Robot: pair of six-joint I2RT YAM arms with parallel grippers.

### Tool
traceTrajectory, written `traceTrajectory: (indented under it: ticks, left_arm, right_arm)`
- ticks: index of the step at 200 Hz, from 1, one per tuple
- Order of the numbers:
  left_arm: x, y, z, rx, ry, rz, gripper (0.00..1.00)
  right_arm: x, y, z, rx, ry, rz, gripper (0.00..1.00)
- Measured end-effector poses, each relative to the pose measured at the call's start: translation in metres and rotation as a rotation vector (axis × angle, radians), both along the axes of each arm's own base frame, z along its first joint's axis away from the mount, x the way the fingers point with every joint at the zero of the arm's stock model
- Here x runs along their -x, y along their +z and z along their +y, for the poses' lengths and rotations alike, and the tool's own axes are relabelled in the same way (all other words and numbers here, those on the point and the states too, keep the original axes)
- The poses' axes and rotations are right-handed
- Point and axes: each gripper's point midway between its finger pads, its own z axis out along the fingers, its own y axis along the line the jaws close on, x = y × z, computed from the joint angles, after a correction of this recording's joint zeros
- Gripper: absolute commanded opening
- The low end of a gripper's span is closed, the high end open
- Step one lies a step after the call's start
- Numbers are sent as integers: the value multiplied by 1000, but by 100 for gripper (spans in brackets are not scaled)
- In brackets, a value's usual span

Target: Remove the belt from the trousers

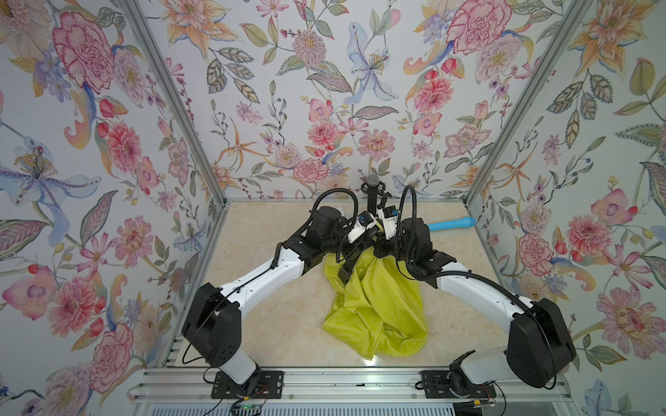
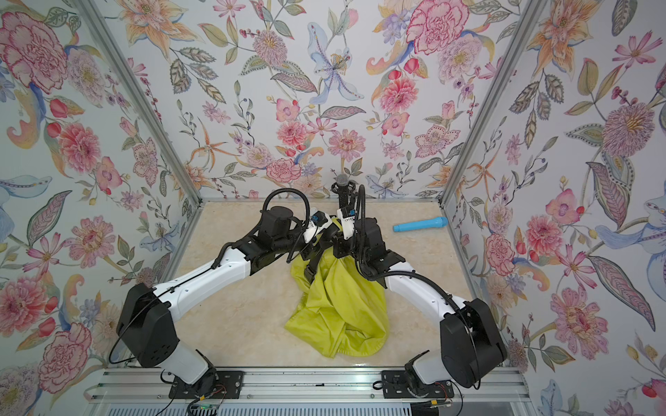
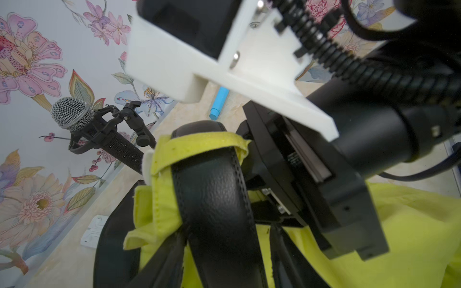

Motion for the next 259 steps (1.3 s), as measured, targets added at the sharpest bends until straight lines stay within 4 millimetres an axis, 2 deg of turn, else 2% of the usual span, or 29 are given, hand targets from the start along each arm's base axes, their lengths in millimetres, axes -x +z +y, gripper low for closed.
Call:
traceTrajectory:
  ticks: [10, 24, 31, 57, 76, 96, 113, 140, 156, 167, 184, 195, 206, 222, 243, 259]
  left_arm:
    - [-2, -6, -5, -11, -4, 19, 37]
    - [-3, -8, -8, -17, 2, 37, 10]
    - [-2, -10, -7, -27, 3, 43, 0]
    - [3, -12, 0, -75, 22, 36, 0]
    - [14, -7, 19, -111, 60, 11, 0]
    - [35, 0, 52, -132, 100, -21, 0]
    - [52, -1, 89, -114, 144, -42, 0]
    - [58, -32, 166, -111, 312, -55, 0]
    - [60, -56, 182, -144, 355, -51, 0]
    - [58, -67, 184, -174, 362, -40, 19]
    - [49, -75, 185, -210, 375, -31, 49]
    - [44, -75, 183, -226, 375, -19, 62]
    - [39, -66, 177, -234, 365, -36, 72]
    - [37, -42, 160, -226, 343, -84, 79]
    - [42, 2, 119, -181, 251, -154, 80]
    - [30, 37, 89, -140, 213, -190, 79]
  right_arm:
    - [-1, -3, -4, 11, -15, 7, 5]
    - [-3, -5, -8, 17, -26, 16, 5]
    - [-4, -4, -8, 16, -29, 12, 5]
    - [-9, -4, -16, 14, -55, 13, 6]
    - [-18, -9, -35, 8, -101, 28, 6]
    - [-29, -18, -62, -2, -160, 45, 7]
    - [-35, -26, -81, -13, -197, 64, 9]
    - [-41, -38, -105, -24, -248, 97, 9]
    - [-40, -40, -102, -36, -228, 102, 9]
    - [-40, -38, -97, -46, -212, 96, 9]
    - [-40, -35, -92, -52, -197, 81, 9]
    - [-39, -32, -86, -49, -185, 63, 9]
    - [-38, -30, -81, -42, -174, 49, 8]
    - [-35, -30, -74, -29, -158, 39, 8]
    - [-32, -28, -68, -14, -140, 21, 8]
    - [-30, -27, -63, -8, -129, 15, 7]
